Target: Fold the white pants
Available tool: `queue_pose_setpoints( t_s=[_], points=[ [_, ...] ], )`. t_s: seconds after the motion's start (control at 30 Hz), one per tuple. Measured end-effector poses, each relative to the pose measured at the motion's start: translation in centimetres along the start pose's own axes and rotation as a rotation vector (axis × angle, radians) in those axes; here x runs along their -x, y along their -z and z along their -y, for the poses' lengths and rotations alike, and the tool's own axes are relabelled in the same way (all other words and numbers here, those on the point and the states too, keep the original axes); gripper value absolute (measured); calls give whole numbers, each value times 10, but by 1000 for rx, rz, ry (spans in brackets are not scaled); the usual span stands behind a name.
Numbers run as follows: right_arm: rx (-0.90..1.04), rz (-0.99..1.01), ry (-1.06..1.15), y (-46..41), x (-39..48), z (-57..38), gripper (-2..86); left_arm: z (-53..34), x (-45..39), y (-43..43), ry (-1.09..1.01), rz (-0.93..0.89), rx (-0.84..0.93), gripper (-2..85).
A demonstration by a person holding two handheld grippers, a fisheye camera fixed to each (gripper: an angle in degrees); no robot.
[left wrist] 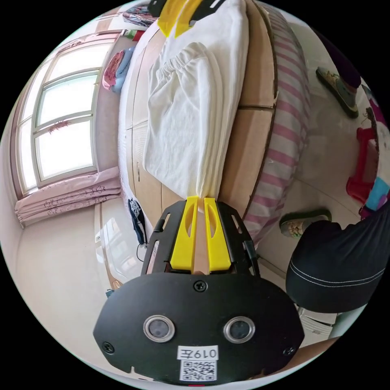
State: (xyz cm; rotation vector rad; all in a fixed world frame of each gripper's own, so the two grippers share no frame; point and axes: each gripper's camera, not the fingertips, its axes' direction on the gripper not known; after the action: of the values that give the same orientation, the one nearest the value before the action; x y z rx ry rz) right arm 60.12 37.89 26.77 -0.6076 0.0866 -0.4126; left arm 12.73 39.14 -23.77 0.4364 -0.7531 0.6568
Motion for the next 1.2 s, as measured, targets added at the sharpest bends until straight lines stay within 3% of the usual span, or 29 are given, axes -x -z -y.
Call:
queue_pose_setpoints(
  t_s=[0.17, 0.53, 1.2],
  points=[
    [23, 38, 204, 1, 27, 31, 107, 5, -5, -3, -37, -4, -5, 7],
    [56, -122, 548, 3, 75, 93, 91, 3, -15, -20, 18, -46, -42, 5],
    [223, -121, 440, 31, 41, 201, 54, -25, -79, -103, 80, 93, -73, 5]
  ],
)
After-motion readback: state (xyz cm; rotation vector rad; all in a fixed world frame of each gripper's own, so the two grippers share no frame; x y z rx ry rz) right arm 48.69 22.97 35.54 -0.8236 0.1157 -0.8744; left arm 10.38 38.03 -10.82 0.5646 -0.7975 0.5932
